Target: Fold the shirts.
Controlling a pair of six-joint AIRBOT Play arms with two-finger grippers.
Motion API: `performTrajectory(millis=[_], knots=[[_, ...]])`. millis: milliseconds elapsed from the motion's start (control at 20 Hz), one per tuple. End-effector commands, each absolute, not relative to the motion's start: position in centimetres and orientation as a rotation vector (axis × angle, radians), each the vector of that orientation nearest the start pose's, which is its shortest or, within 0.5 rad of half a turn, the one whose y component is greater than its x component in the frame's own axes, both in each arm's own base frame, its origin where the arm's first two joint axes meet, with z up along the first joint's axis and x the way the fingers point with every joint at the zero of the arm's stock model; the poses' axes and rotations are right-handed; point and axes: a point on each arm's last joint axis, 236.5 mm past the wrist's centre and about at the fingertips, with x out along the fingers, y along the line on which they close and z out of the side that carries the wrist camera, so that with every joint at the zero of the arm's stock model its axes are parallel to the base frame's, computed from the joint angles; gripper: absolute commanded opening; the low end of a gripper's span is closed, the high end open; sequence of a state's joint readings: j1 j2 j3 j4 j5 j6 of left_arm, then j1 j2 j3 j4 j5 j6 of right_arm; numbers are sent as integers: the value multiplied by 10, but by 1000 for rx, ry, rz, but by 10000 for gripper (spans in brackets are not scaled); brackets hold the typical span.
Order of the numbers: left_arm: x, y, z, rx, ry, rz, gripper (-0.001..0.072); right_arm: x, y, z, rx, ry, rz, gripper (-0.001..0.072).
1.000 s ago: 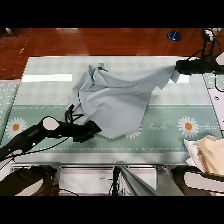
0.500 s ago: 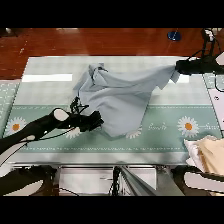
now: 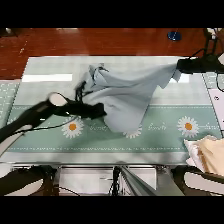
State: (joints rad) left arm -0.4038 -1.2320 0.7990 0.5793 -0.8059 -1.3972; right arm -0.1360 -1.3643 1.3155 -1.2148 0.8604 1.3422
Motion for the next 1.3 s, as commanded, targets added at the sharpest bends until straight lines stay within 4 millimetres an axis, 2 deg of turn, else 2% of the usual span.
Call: performTrajectory(millis=[0,50,100,150,200,300,400,500,650,700,800,900,950,1050,1100,1200,1250], knots=[[327,-247,139,-616,860,-733,25,487,-7,135,143,706,110,19],[333,-222,192,-617,707,-717,25,483,-8,162,125,644,105,19],[332,-193,246,-608,550,-690,25,477,-9,193,102,583,101,19],[324,-169,290,-587,420,-659,25,469,-9,227,84,513,99,19],[311,-146,332,-562,293,-622,25,460,-8,260,71,445,100,19],[279,-114,397,-503,91,-553,25,433,-3,328,42,306,103,19],[246,-97,446,-440,-61,-496,25,398,2,394,17,164,104,19],[215,-96,487,-381,-176,-479,26,358,9,446,-7,51,110,19],[168,-112,533,-296,-287,-518,26,299,14,495,-37,-48,97,19],[153,-119,542,-254,-306,-532,25,279,14,509,-30,-80,83,18],[130,-134,544,-188,-281,-561,25,242,13,530,-23,-147,58,18],[115,-145,530,-211,-185,-584,25,213,8,538,-40,-177,20,18],[111,-149,521,-242,-129,-587,25,203,2,534,-52,-159,-13,18],[105,-150,500,-289,-25,-570,25,195,-11,516,-84,-70,-71,18],[106,-148,487,-327,36,-549,25,197,-16,504,-92,-16,-91,18],[110,-144,460,-348,155,-505,25,215,-23,474,-104,118,-102,18],[116,-140,447,-346,203,-481,25,231,-22,450,-101,219,-84,18]])
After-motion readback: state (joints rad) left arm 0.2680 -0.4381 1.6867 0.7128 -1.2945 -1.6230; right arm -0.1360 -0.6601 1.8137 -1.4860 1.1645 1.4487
